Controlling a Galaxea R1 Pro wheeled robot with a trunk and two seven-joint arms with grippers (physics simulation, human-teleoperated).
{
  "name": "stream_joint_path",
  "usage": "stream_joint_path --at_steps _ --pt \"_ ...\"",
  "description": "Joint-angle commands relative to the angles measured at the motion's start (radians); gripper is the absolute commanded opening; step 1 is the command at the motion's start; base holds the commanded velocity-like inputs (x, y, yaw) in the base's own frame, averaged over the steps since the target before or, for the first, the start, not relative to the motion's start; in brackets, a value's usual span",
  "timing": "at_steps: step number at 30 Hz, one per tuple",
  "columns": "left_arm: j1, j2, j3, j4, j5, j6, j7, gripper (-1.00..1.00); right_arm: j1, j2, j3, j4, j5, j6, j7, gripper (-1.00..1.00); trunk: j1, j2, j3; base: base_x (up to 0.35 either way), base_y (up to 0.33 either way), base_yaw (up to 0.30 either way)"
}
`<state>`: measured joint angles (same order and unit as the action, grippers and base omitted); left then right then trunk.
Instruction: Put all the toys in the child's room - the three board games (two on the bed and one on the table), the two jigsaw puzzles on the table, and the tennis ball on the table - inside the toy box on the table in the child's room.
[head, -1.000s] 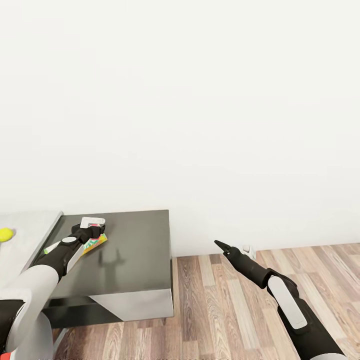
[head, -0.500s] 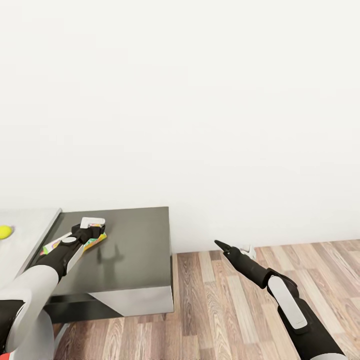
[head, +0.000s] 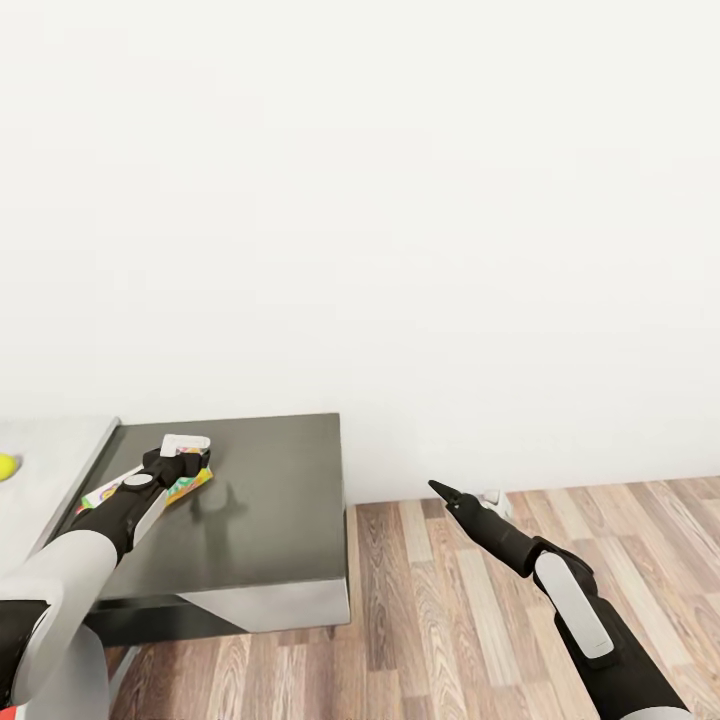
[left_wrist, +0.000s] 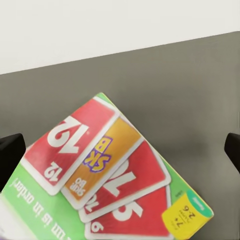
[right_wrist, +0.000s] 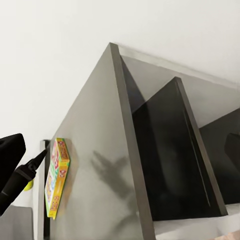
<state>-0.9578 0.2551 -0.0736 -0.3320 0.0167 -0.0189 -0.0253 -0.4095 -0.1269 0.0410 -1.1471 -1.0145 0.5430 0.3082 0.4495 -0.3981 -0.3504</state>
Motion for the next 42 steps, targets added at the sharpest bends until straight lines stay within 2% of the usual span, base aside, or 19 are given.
stream_joint_path --at_steps 1,15,21,42 --pt "-0.001 0.001 -0.008 0.001 0.002 -0.002 0.001 1.00 0.000 -0.001 0.001 0.000 -0.004 0.003 0.000 1.00 0.001 -0.002 -0.003 0.026 0.011 0.000" --pt "-0.001 0.001 -0.007 0.000 0.002 -0.002 0.001 1.00 -0.001 0.000 0.002 0.000 -0.004 0.003 0.000 1.00 0.001 -0.002 -0.026 0.007 0.004 0.000" --pt "-0.001 0.001 -0.007 0.000 0.002 -0.001 0.001 1.00 -0.001 0.000 0.003 0.000 -0.004 0.003 0.000 1.00 0.001 -0.002 -0.034 0.146 0.096 0.000" --pt "-0.001 0.001 -0.005 -0.002 0.002 -0.003 0.008 1.00 -0.002 0.001 0.005 0.000 -0.004 0.003 0.000 1.00 0.001 -0.002 -0.037 0.039 0.010 0.000"
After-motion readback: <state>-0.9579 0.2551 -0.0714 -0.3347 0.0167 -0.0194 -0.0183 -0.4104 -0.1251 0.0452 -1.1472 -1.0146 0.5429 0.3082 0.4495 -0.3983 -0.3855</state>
